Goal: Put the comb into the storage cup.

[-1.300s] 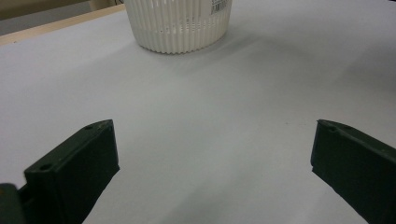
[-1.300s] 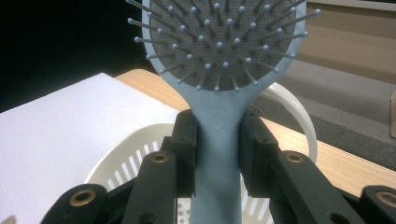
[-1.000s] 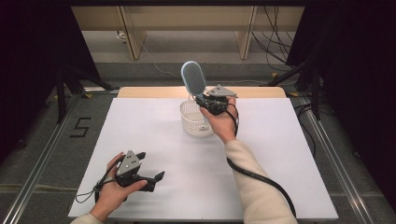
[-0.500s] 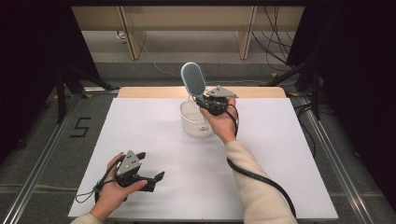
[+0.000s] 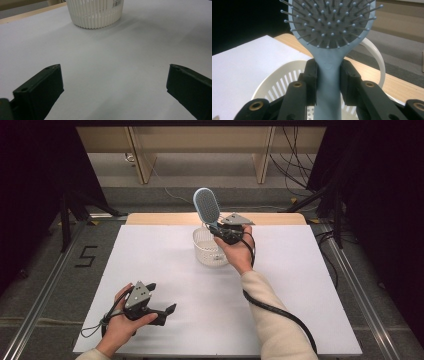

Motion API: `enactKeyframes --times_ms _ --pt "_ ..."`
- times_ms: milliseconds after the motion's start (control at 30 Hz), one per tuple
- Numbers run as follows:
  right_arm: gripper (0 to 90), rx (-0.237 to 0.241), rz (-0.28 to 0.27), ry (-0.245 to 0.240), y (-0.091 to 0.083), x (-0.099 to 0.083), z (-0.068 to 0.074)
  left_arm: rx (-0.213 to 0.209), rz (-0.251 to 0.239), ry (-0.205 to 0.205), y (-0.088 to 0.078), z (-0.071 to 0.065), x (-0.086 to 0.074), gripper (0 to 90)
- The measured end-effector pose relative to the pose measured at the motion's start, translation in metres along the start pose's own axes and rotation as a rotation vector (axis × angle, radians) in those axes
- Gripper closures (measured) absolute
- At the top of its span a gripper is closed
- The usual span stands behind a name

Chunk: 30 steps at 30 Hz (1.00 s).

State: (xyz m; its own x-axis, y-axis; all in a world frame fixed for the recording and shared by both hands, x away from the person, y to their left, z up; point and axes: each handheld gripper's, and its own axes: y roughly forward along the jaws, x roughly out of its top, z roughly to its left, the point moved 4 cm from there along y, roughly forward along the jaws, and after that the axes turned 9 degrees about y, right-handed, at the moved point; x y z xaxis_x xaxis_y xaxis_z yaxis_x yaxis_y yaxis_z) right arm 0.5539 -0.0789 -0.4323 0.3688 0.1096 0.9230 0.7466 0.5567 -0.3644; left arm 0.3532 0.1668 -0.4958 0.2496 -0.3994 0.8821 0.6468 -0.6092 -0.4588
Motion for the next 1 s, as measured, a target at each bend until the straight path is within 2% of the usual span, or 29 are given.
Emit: enactKeyframes --times_ms 1000 --pt "70.3 0.003 0.015 -0.007 0.0017 -0.0064 -0.0014 -0.001 0.001 0.0 0.0007 -0.0003 -0.0002 0.2"
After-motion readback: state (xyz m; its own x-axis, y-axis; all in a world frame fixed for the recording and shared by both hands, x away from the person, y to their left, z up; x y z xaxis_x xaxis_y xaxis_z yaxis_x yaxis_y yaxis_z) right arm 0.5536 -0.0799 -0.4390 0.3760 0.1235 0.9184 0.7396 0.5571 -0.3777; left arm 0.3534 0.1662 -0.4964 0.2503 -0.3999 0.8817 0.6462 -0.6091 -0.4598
